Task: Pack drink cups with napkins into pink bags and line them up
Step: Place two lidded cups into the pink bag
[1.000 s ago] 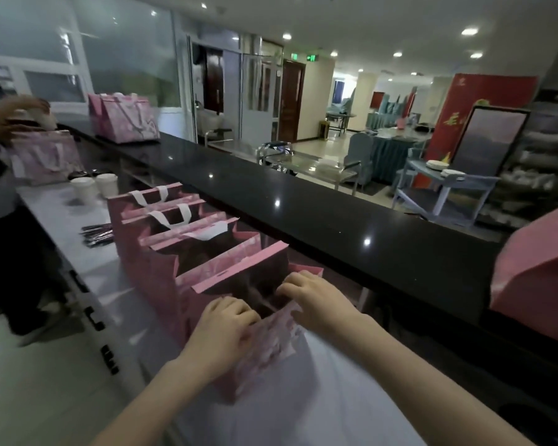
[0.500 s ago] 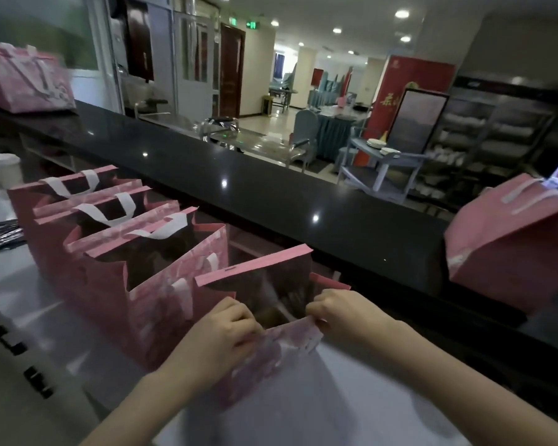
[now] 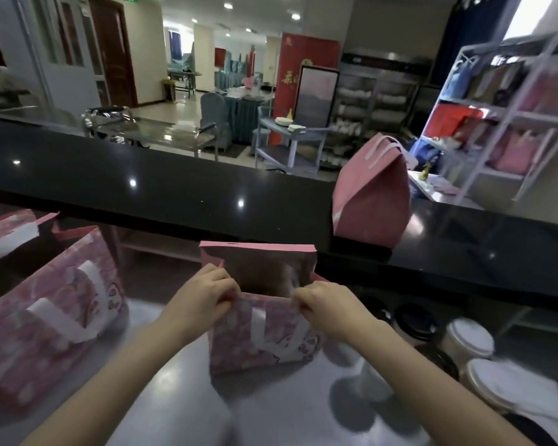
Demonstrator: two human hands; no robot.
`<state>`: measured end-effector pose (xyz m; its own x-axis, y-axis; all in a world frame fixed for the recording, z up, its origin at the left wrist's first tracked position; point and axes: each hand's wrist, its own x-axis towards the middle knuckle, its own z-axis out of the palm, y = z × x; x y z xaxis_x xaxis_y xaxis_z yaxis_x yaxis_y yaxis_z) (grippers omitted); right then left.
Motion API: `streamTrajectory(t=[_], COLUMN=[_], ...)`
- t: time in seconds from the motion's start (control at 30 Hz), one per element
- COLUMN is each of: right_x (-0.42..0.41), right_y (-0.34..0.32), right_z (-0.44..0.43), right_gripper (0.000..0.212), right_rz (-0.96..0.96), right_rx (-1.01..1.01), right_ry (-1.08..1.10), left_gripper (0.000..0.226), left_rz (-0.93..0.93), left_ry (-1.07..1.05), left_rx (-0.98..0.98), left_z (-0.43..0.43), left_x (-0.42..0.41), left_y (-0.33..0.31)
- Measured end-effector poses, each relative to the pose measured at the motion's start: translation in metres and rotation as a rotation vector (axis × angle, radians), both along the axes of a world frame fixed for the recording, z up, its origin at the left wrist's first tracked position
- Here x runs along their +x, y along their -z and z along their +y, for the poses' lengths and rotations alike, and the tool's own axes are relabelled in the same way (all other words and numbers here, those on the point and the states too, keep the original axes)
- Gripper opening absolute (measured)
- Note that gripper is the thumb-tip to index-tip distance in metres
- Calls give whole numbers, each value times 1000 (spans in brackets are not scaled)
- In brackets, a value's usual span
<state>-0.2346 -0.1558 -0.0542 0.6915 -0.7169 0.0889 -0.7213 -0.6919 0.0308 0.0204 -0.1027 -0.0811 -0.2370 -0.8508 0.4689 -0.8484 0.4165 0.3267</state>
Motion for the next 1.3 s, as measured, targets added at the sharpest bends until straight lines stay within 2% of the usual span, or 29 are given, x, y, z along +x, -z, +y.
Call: streamTrajectory(t=[0.13, 0.27, 0.33, 0.43, 0.5, 0.57, 0.67, 0.87, 1.07, 1.17, 1.3], right_x=[-37, -93, -118, -140, -147, -151, -153, -142, -118, -95, -38], right_y=[-3, -6, 0, 23, 43, 60, 72, 42, -85, -137, -130], right_z=[2, 0, -2, -2, 2, 6, 9, 16, 24, 42, 53], right_gripper=[30, 29, 29, 46, 67, 84, 88, 84, 79, 81, 81], right_rz=[-199, -425, -360, -38, 112, 178, 159, 111, -115, -208, -192], right_rx=[-17, -50, 47, 211, 284, 321, 372, 346, 142, 85, 126], right_ry=[7, 141, 292, 446, 481, 490, 489, 380, 265, 136, -28], left_gripper=[15, 20, 22, 38, 59, 78, 89, 108, 124, 128, 132], left_rz=[0, 46, 98, 30, -66, -124, -120, -89, -127, -140, -159], left_ry=[-10, 6, -28, -115, -179, -216, -196, -103, -136, -142, -140], left_rx=[31, 71, 4, -66, 24, 166, 246, 324, 406, 416, 392], left_z=[-5, -5, -8, -17, -23, -24, -21, -7, 1, 4, 7], left_x=[-8, -10, -12, -16, -15, -15, -13, -19, -32, -37, -41], left_y=[-5, -17, -24, -30, -29, -25, -18, -12, -5, 0, 0])
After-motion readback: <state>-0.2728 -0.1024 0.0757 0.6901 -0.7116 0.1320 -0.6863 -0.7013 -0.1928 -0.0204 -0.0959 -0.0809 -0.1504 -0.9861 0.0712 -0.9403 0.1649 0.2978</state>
